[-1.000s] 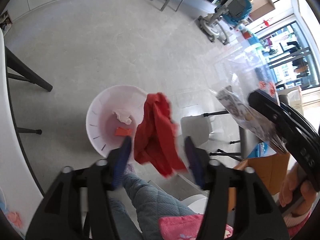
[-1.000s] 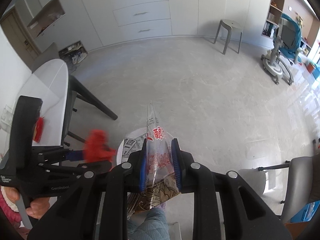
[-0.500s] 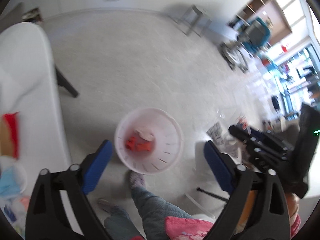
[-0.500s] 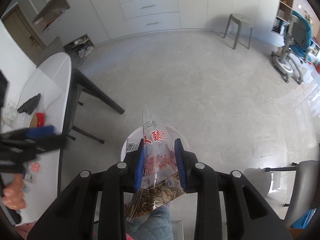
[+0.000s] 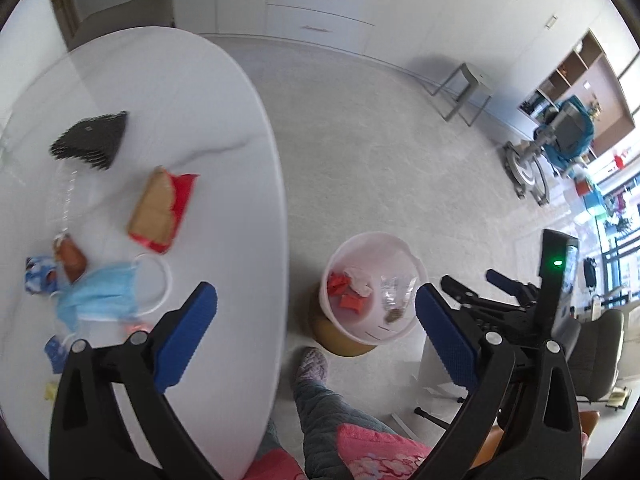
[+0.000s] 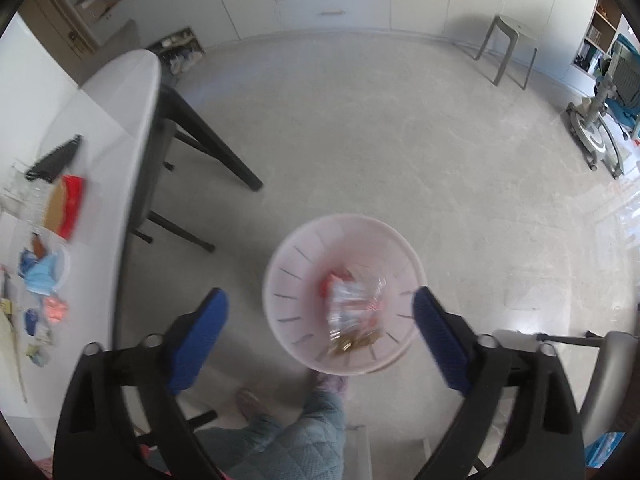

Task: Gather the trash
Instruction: 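Grasp the yellow paper with the left tool while the right grasps the white crumpled paper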

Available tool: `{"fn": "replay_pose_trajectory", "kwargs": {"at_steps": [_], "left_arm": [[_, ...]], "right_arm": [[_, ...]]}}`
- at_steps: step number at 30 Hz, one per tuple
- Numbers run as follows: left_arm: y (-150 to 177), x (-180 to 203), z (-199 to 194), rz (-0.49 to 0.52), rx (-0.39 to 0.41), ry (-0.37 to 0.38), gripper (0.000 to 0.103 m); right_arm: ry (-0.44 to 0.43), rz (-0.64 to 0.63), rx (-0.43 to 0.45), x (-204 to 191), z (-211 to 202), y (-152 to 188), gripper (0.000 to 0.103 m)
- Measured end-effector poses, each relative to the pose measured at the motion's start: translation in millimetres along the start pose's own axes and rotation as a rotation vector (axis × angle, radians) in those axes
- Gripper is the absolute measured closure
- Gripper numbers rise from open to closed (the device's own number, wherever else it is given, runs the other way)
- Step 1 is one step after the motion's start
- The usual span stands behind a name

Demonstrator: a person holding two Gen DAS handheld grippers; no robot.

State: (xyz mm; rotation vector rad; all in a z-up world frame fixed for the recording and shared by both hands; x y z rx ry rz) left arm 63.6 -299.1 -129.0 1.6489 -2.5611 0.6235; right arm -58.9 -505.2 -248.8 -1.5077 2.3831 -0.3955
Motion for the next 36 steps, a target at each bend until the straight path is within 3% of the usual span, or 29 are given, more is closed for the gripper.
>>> {"fn": "replay_pose_trajectory", "kwargs": {"at_steps": [9,14,22,30,36], "left_arm": [[35.7,-101.9,-47.2,-0.129,0.093,-0.097,0.008],[72.6,-184.4,-65.7,-0.225,0.125,-0.205,0.008],[132.8,-301.3,-68.2,-0.425,0.146,-0.269,0.008],[156.7,-350.9,-31.9,-0.468,0.11,-0.293,0.008],[153.8,-366.6,-4.9,-0.467,0.068,-0.317,0.023]], "right_arm": [[-0.084,-0.138,0.124,-112.8,-64.1,-23.5,0.002],[-0.142,-0.265,0.125,-191.5,-74.5,-19.8,0.002],[-0.229,-0.413,0.08,-295.6,-68.6,7.8,0.002],[-0.236,-0.525,0.047,-347.9,-60.6,28.5,0.002],[-0.222,-0.568,0.019,-370.3,-53.6,37.7,0.002]]}}
Point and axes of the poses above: each gripper's, at about its wrist camera, not at the fingertips, and z roughly the way its jaws point, x to its right, y to its underside, the point moved 4 cm from there along z, roughly the way its jaws point, and after that the axes turned 8 degrees about -z, right-handed, at the moved point
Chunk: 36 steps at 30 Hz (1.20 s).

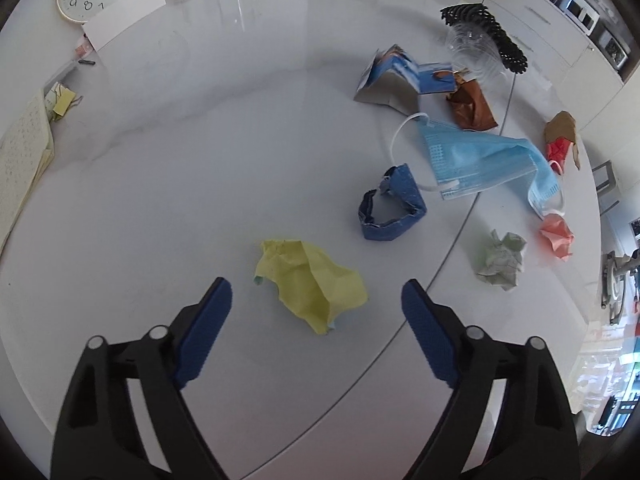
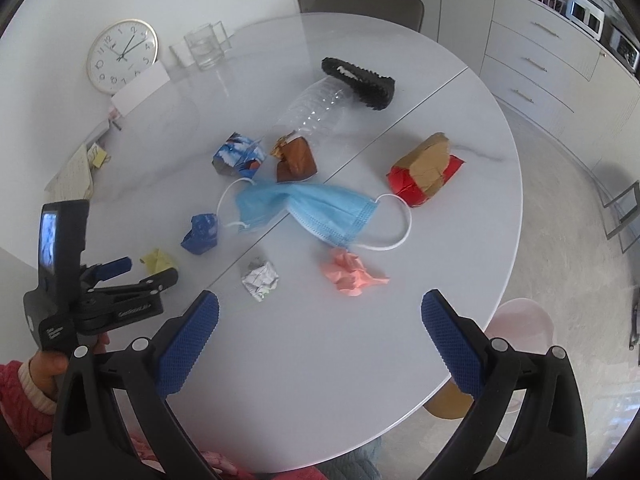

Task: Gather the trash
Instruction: 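Grasp the yellow paper with the left tool while the right grasps the white crumpled paper, then carry both papers to the bin and open both tools to drop them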

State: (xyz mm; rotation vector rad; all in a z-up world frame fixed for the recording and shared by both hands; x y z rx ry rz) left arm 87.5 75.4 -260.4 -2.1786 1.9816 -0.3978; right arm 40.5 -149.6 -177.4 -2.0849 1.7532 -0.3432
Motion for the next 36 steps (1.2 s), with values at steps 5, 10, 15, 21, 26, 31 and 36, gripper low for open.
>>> {"fn": "replay_pose_trajectory", "kwargs": {"at_steps": [5,10,15,21,26,31,36], "left_arm": [[-3.6,-2.6,12.7,-0.012,-0.029,0.016,0.047],[-2.7,-8.8,17.8,-0.016,-0.031,0.025,0.061],[-2.5,-25.3,11.2,-0.079,-0.047,0.07,0.062],[0.1,-33.5,-18.8,-0.092,-0.011,0.092,0.062],[4.0,-22.9,-39.2,-0.07,0.018,0.11,0.062],[-3.6,-0.6,-50.7,-0.021,0.039,0.123,0.062],[-1.0,20.3,-66.0,0.027,0.039,0.147,0.062]], "right_arm": [[0.003,-0.036,-0.023,-11.8,7.3,-2.4,0.002],[-0.019,-0.075,-0.043,-25.9,21.0,-4.7,0.002],[-0.068,-0.107,-0.06,-43.7,51.2,-8.0,0.002],[-0.046,-0.166,-0.124,-61.4,99.9,-9.4,0.03],[-0.058,-0.17,-0.155,-61.7,112.8,-6.5,0.074],[-0.072,-0.149,-0.141,-50.8,99.3,-2.1,0.074],[-0.094,-0.088,-0.084,-29.1,63.5,1.3,0.074]]}}
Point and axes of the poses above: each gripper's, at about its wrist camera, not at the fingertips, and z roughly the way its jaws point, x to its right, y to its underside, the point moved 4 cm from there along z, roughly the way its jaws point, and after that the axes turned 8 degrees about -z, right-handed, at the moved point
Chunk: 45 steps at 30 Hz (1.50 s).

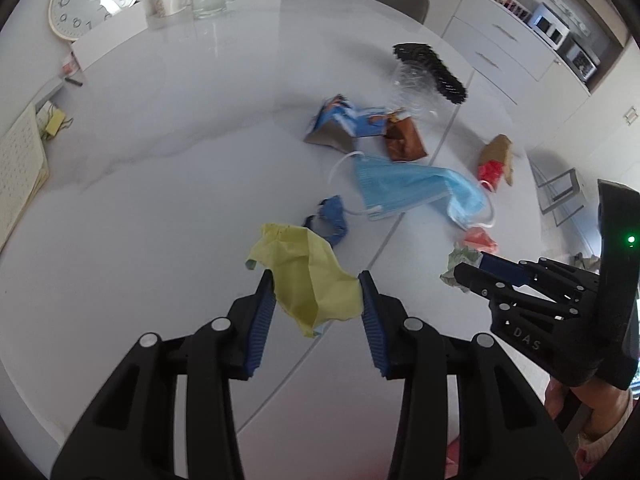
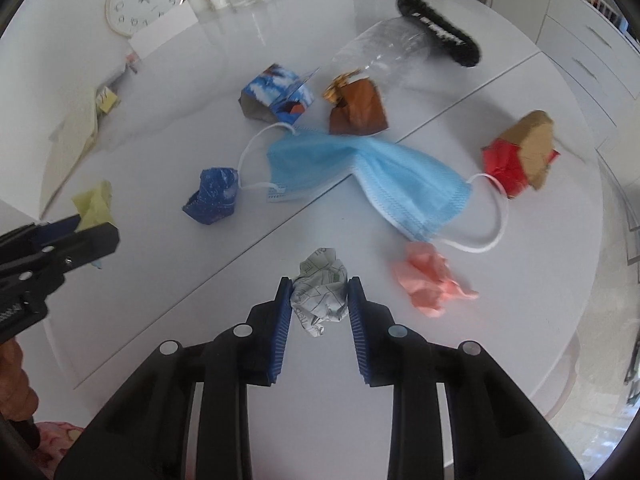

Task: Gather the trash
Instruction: 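Carry both papers to the bin and open both tools to drop them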

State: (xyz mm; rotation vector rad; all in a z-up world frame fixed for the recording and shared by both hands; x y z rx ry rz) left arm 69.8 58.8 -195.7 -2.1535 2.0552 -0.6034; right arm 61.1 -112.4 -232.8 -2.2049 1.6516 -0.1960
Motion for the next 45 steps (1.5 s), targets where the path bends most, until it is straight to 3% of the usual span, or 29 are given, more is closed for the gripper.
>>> {"fn": "replay_pose_trajectory", "kwargs": {"at_steps": [8,15,19,26,30,35,45], "left_arm": [[6.3,80.9,-30.0,0.19,0.039,0.031,0.062],[24.0,204.1,-34.2,0.413,0.024,0.146,0.061],[39.5,271.6,-26.0,0.513,-0.006,0.212,0.061],[73.0,377.8,3.2,0.604,-0.112,0.323,0.061],[93.8,425.7,25.0,0.66,-0.157,0.336,0.061],[115.8,470.6,54.9,0.714,-0.205,0.332,0.061],[141.3,516.2,103.9,0.762,-0.301,0.3,0.061]], "right_arm": [[0.095,0.147,0.103,68.3,-77.3,37.3,0.074],[0.246,0.338,0.152,167.3,-139.0,100.5,0.072],[0.302,0.443,0.167,209.4,-161.7,137.0,0.072],[0.369,0.598,0.165,276.3,-187.7,195.6,0.072],[0.395,0.635,0.158,300.2,-193.7,216.4,0.072],[0.395,0.671,0.151,328.8,-192.1,237.2,0.072],[0.385,0.696,0.109,358.6,-180.4,252.8,0.072]]}}
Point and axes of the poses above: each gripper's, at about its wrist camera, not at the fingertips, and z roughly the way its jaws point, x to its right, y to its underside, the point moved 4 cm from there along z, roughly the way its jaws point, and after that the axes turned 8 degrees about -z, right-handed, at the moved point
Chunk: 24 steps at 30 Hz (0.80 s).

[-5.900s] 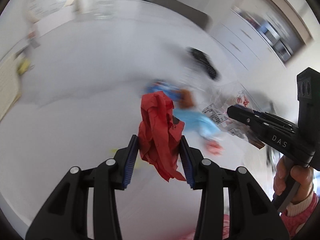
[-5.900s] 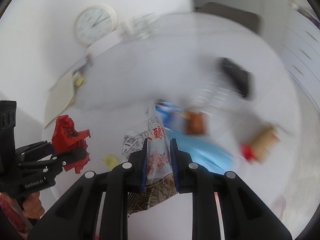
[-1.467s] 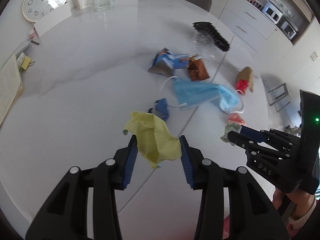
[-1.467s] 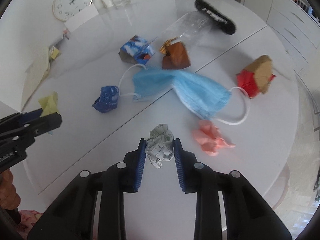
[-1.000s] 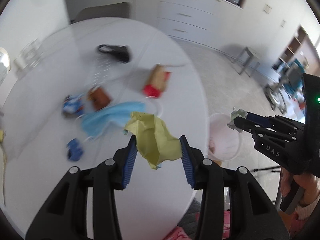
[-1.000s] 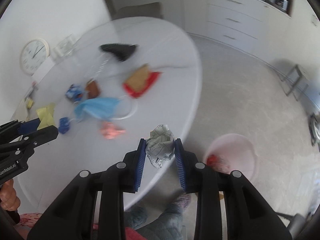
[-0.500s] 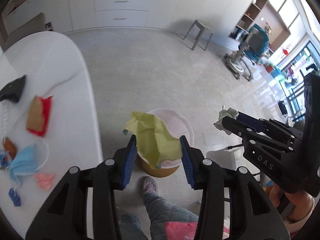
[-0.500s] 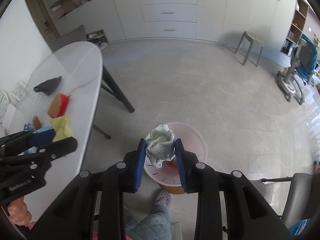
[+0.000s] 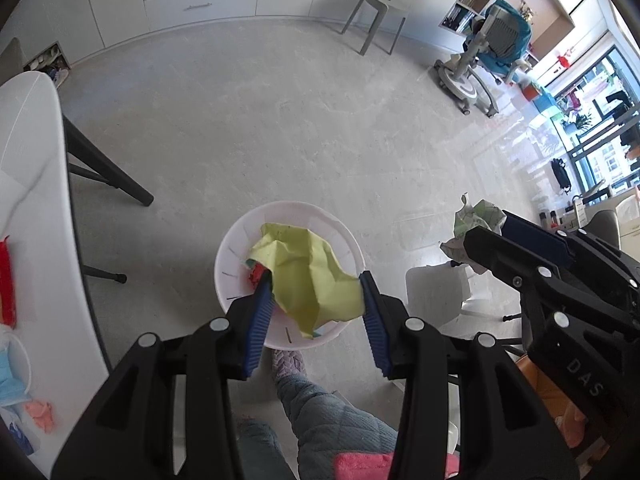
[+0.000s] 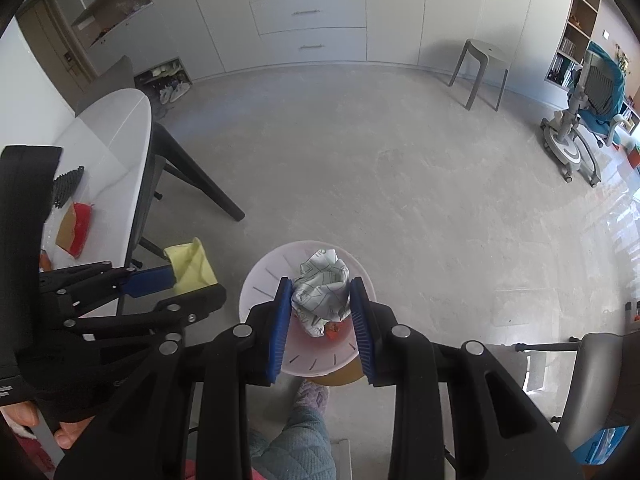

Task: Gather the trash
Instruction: 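Carry both papers to the bin and open both tools to drop them, then move both open tools back over the table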

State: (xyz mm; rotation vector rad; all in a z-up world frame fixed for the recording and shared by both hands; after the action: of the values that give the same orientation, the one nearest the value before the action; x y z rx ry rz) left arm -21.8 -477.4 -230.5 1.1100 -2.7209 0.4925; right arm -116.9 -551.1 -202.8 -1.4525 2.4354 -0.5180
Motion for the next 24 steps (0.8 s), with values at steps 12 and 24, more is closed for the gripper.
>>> {"fn": "replay_pose_trajectory", "kwargs": {"at_steps": [12,24], "left_arm": [[-6.9,1.4,22.8,0.01,-0.06,0.004,0.059],[-8.9,2.6,12.9,0.021,-0.041,0.01,0.044]], "right_arm": [[0.0,0.008,-0.024,6.4,9.3,-2.3,0.072],[0.001,0.015,-0.02,9.0,8.5,-1.3,0.072]]}}
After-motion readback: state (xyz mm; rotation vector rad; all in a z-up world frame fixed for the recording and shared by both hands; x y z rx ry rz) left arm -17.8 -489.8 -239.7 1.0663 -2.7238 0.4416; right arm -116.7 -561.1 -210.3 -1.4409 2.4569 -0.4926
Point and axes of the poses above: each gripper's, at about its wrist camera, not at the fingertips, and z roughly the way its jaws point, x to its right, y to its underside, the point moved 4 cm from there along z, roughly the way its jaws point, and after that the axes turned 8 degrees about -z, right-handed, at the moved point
